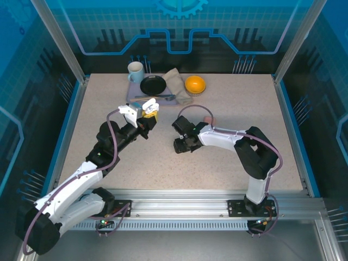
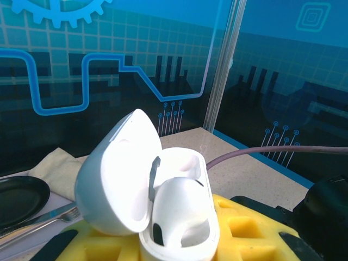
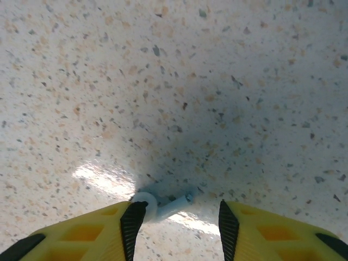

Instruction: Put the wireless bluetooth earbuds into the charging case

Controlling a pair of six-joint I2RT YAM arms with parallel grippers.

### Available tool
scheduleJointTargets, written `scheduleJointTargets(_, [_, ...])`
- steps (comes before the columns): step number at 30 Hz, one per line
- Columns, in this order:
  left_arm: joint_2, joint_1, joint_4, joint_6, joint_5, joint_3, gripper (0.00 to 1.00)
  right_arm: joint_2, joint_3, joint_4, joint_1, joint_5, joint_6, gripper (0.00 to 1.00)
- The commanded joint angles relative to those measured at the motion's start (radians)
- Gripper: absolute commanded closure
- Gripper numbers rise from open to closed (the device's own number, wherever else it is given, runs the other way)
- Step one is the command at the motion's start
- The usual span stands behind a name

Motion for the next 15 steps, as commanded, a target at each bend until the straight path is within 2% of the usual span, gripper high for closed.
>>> scheduleJointTargets(1, [-0.009, 0.007, 0.009, 0.019, -0.003, 0.035, 1.0, 0.028, 0.033, 0.015, 0.002, -0.032, -0.003, 0.55])
scheduleJointTargets(15, [0.002, 0.008, 0.015, 0.014, 0.0, 0.039, 1.0, 0.111, 0.097, 0.011, 0.018, -0.063, -0.041, 0.55])
